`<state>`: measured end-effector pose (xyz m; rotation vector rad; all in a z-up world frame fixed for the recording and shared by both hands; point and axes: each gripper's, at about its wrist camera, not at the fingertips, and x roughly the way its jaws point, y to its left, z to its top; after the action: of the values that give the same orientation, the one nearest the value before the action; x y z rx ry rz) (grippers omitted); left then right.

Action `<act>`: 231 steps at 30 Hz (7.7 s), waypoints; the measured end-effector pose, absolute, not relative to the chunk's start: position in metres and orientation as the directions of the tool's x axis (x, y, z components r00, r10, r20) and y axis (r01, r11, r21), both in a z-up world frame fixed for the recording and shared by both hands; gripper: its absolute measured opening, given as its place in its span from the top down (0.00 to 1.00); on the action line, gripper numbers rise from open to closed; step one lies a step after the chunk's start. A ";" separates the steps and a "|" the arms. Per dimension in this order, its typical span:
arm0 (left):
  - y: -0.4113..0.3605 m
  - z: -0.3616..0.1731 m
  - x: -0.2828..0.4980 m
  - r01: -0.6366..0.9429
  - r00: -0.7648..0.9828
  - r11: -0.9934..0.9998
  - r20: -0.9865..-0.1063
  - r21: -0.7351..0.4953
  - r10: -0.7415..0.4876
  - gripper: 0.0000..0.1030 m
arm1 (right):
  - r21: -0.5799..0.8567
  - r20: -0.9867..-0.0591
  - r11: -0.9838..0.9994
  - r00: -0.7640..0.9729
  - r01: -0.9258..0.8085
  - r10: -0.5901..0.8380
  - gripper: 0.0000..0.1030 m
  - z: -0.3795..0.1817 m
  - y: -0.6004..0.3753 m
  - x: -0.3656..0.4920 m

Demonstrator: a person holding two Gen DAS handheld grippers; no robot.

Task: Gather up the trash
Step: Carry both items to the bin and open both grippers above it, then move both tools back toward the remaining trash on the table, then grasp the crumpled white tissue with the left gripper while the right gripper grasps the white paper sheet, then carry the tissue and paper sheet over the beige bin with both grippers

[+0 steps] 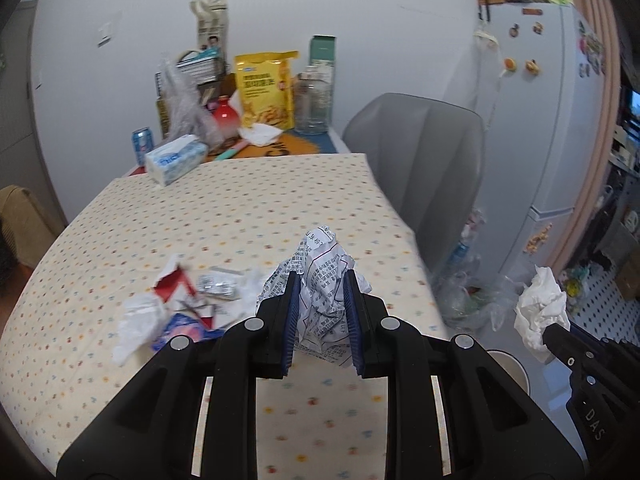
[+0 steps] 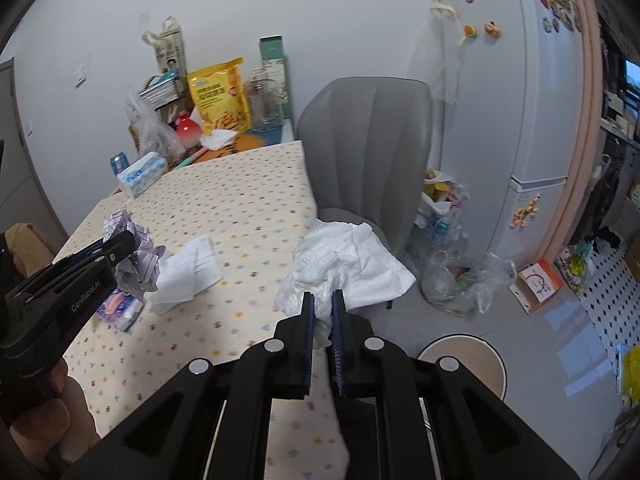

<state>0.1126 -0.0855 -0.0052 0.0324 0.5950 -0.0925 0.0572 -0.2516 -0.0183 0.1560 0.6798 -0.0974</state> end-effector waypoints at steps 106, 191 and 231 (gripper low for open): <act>-0.098 -0.006 0.132 0.169 0.790 0.984 -0.590 -0.050 -0.165 0.06 | 0.082 -0.597 0.936 0.769 0.342 -0.229 0.14 -0.018 -0.323 0.046; 0.125 -0.061 0.145 -0.250 0.712 0.968 -0.684 -0.036 0.159 0.81 | 0.052 -0.752 0.980 0.637 -0.194 0.167 0.96 -0.076 -0.073 0.152; -0.133 -0.024 0.156 0.188 0.765 0.981 -0.634 0.043 -0.118 0.81 | 0.132 -0.661 0.978 0.750 0.160 -0.034 0.97 -0.027 -0.291 0.086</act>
<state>0.1565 -0.1333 -0.0244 0.1065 0.6806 -0.1667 0.0858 -0.2913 -0.0269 0.1854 0.7159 -0.1066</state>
